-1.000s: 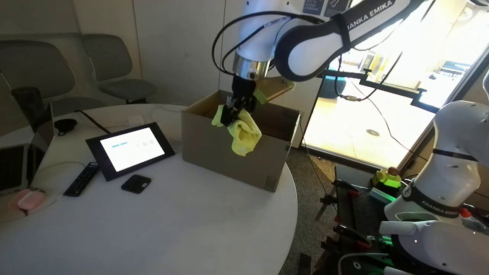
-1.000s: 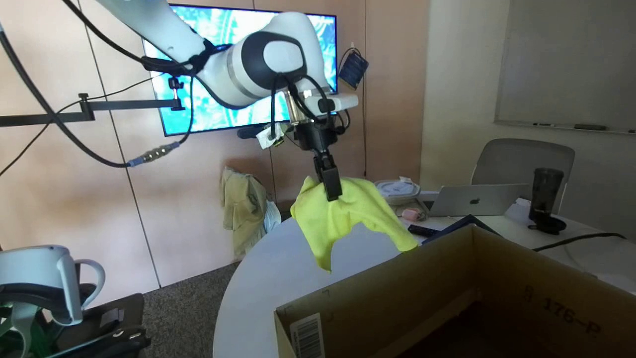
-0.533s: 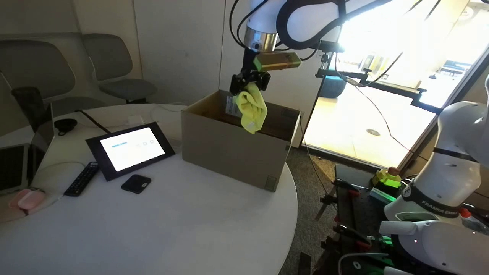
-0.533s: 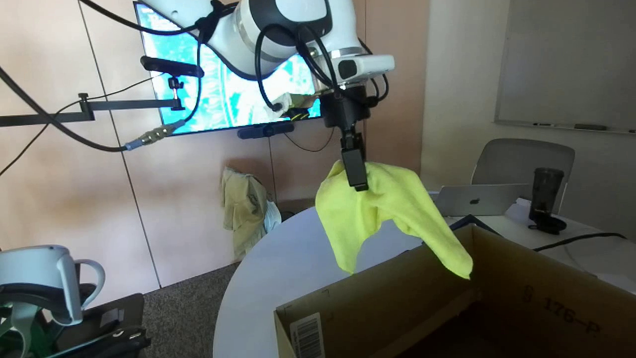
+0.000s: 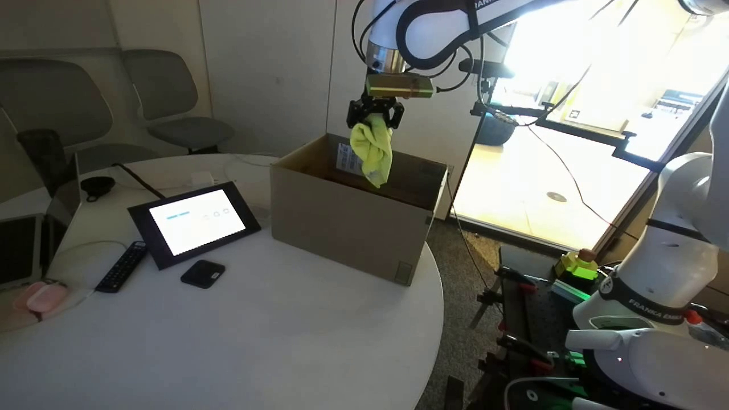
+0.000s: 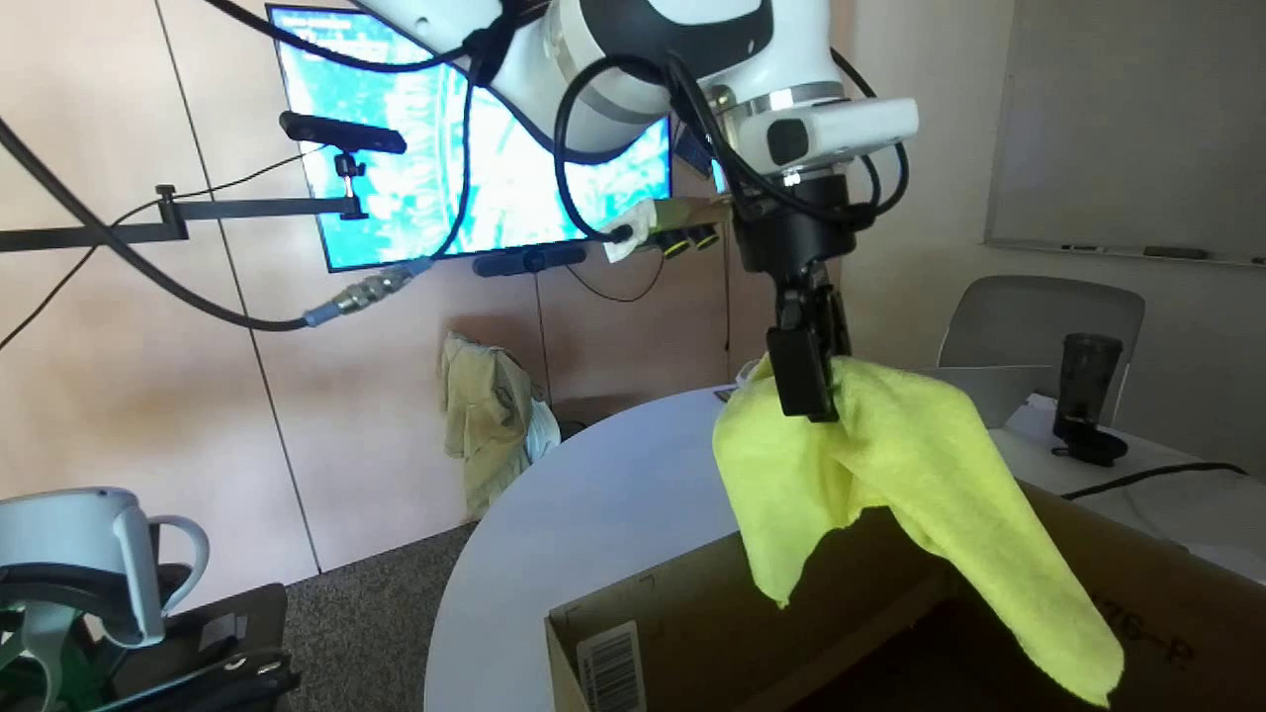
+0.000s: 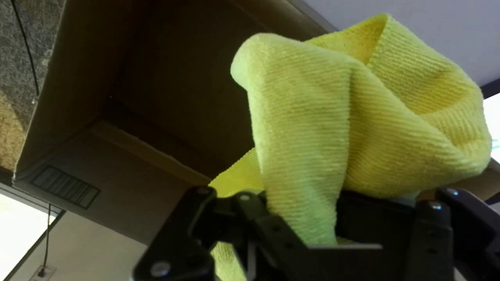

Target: Pick up the marker and put it on the cloth and fold the cloth, then pick up the cloth and put it in the box

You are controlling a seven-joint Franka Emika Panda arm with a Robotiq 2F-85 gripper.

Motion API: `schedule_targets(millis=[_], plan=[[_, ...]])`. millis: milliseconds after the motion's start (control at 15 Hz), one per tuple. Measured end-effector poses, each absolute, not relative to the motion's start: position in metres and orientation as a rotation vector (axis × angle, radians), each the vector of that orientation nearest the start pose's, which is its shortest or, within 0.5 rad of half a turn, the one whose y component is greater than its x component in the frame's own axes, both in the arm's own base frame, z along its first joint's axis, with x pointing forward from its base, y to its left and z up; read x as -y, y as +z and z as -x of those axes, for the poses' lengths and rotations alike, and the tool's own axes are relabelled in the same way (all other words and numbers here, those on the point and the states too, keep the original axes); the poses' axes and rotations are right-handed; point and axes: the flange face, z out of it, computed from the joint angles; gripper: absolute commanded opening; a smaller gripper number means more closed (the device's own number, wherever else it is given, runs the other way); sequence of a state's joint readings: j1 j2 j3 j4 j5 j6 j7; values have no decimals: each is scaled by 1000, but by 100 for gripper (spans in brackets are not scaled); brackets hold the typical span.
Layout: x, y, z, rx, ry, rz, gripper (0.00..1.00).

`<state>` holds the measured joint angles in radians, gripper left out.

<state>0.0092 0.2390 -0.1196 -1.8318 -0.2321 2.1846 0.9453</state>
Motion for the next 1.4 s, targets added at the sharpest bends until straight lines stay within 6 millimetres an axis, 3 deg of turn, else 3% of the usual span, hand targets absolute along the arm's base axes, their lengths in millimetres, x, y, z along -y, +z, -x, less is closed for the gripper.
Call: schedule_targets(millis=[333,400,467,600,1133,1400], plan=[[102,395,-642,-1645,-288,2825,6],[108,393,-643,-1677,-281,2800,13],[113,391,-644,-1709,-276,2777,34],[124,387,-643,-1772,-270,2738,38],[147,382,-639,-1922,-269,2635,99],[138,384,-640,-1887,-257,2660,100]])
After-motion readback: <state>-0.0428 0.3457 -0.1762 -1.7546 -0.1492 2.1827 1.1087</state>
